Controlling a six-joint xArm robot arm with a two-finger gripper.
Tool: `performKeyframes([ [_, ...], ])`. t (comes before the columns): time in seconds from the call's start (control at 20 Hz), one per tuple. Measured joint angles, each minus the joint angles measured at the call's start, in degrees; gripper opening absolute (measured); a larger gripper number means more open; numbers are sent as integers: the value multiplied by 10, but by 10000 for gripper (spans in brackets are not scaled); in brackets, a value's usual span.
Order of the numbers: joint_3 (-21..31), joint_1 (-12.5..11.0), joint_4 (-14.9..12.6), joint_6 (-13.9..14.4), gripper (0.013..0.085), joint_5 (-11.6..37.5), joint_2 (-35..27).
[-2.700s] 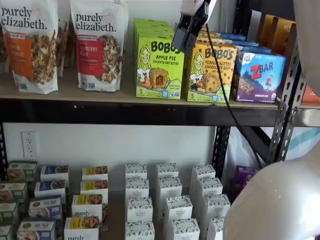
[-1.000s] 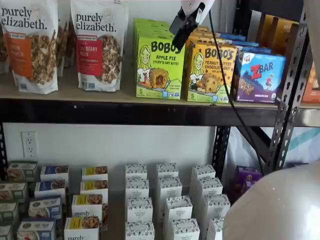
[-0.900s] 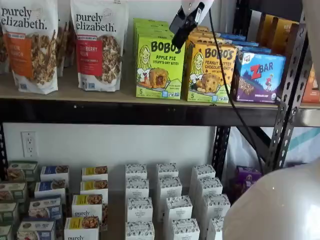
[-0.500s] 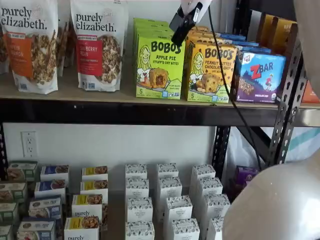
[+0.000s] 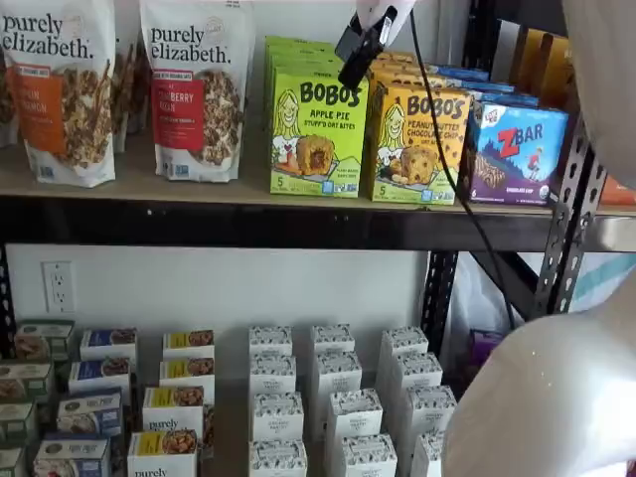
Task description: Pick the green box on the top shelf, the fourth from the left
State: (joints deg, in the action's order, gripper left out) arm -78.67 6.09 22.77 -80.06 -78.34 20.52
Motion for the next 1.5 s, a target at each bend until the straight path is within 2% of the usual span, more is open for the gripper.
performKeyframes([
  [0.35, -12, -2, -7, -7, 850, 8, -21],
  [1.5, -46, 4, -33, -6, 850, -20, -60],
])
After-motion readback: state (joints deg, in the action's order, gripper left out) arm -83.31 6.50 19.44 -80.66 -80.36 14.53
